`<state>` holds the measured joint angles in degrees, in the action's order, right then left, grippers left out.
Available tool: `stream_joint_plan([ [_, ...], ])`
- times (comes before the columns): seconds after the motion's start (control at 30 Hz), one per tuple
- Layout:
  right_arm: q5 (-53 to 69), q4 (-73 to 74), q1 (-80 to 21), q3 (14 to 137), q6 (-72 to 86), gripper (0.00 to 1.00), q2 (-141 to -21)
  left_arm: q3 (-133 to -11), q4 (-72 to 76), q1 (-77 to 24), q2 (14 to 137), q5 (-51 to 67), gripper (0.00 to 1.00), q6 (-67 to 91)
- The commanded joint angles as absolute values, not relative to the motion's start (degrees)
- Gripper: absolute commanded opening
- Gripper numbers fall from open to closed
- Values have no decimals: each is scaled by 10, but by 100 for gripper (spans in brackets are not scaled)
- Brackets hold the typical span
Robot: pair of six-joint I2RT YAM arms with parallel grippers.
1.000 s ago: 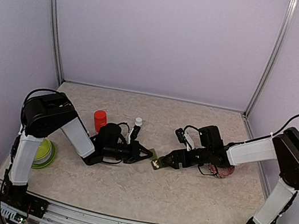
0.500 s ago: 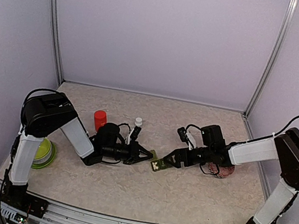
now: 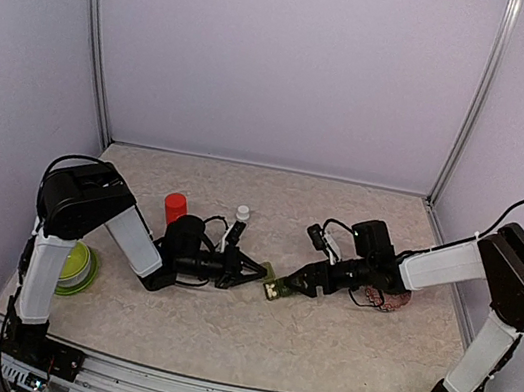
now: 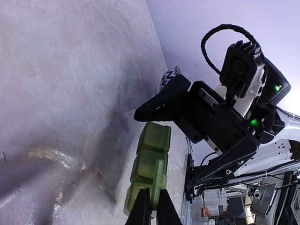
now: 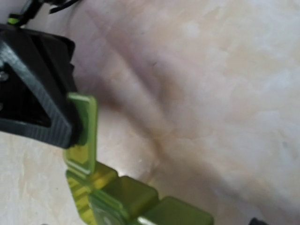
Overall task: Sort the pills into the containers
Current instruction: Close the lid of the pill container.
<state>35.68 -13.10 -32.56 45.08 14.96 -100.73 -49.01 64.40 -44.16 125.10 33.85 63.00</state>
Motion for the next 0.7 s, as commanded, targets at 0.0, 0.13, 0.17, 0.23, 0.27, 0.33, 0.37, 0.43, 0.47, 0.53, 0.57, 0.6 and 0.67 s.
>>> stream_joint_plan([
  [0.0,398,-154,-320,444,133,91,-1016,-480,669,-438,1230,352,4,633],
  [0.13,437,-159,-319,443,128,91,-1020,-472,670,-438,1222,356,4,633],
  [0.17,443,-159,-318,444,127,91,-1022,-471,670,-438,1221,357,4,634],
  [0.23,451,-160,-318,445,126,91,-1028,-469,671,-439,1216,360,4,635],
  [0.27,453,-160,-317,445,125,91,-1030,-468,672,-439,1214,362,3,635],
  [0.33,461,-161,-315,445,124,90,-1034,-465,675,-439,1210,365,4,638],
  [0.37,465,-161,-314,445,125,91,-1036,-463,677,-439,1208,367,3,639],
  [0.43,473,-161,-312,445,125,90,-1038,-461,680,-439,1204,370,3,642],
  [0.47,478,-163,-311,445,123,90,-1038,-459,680,-439,1201,371,4,642],
  [0.53,493,-166,-310,444,123,89,-1040,-460,679,-440,1198,374,3,642],
  [0.57,504,-168,-310,445,123,89,-1042,-460,678,-440,1197,376,3,643],
  [0.6,513,-172,-309,445,125,89,-1045,-460,679,-441,1196,378,3,643],
  [0.67,532,-180,-308,445,131,89,-1052,-461,679,-442,1193,379,3,644],
])
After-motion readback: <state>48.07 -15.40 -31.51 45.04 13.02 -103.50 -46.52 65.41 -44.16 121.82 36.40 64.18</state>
